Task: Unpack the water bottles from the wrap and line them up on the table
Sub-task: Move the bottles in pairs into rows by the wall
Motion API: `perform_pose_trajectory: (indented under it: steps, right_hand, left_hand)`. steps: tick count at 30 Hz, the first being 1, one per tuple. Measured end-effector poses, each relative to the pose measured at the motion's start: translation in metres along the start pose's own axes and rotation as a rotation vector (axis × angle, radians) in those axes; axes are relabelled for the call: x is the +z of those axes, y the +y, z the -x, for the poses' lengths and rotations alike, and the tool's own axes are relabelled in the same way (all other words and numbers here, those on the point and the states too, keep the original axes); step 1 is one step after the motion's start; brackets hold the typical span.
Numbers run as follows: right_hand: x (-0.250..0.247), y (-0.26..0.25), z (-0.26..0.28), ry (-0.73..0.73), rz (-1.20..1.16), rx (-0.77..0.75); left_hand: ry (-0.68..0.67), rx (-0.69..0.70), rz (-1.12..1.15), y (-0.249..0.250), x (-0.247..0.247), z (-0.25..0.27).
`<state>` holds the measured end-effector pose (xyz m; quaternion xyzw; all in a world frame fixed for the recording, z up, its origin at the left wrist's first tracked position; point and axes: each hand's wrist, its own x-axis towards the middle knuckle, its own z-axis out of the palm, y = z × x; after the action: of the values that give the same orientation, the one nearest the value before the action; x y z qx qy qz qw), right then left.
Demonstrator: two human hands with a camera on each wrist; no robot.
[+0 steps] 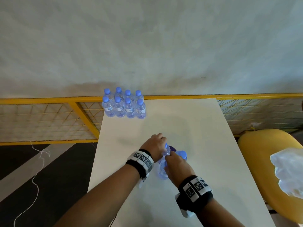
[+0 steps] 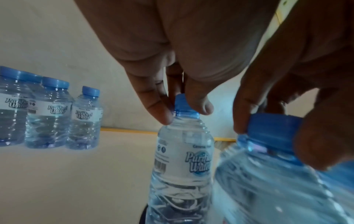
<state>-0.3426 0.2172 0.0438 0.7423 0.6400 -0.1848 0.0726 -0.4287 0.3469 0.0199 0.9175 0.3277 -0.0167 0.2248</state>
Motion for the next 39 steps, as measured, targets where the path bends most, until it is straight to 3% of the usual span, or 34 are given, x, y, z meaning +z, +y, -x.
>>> perform_pose_trajectory:
  steps: [4,11,23,27,39]
  right_hand:
    - [-0.037,0.002,-0.021,0.097,-0.153,0.014]
    - [-0.084,0.006,-0.101,0.284,-0.155,-0.019]
    - [-0.075,0.017,-0.245,0.236,-0.008,-0.073]
    - [-0.078,0.016,-0.271,0.189,0.025,-0.1]
    - [-0.097,0.015,-0.313,0.282,-0.035,-0.073]
  left_hand:
    - [0.091,-0.037,0.002,-0.014,-0.038,-0.028]
    - [0.246,-0.046,-0.164,-0.06,-0.1,-0.105]
    - [0.209,-0.169,-0.235,-0.151,-0.103,-0.212]
    - [0.187,-0.179,-0.247,-0.167,-0.098,-0.226]
    - [0.175,-0.182,-0.149,-0.172,-0.104,-0.225]
